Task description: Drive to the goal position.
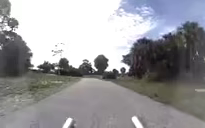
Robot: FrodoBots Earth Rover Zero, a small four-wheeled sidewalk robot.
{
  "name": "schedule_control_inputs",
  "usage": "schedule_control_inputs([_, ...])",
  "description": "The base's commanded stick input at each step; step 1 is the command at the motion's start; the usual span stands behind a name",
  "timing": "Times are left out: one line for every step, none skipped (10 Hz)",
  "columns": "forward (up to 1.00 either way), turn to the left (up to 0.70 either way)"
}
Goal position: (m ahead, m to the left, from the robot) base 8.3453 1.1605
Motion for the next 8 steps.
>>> schedule_control_inputs([0.69, 0.03])
schedule_control_inputs([0.69, 0.03])
schedule_control_inputs([0.69, 0.03])
schedule_control_inputs([0.69, 0.03])
schedule_control_inputs([0.69, 0.03])
schedule_control_inputs([0.69, 0.03])
schedule_control_inputs([0.69, 0.03])
schedule_control_inputs([0.69, 0.03])
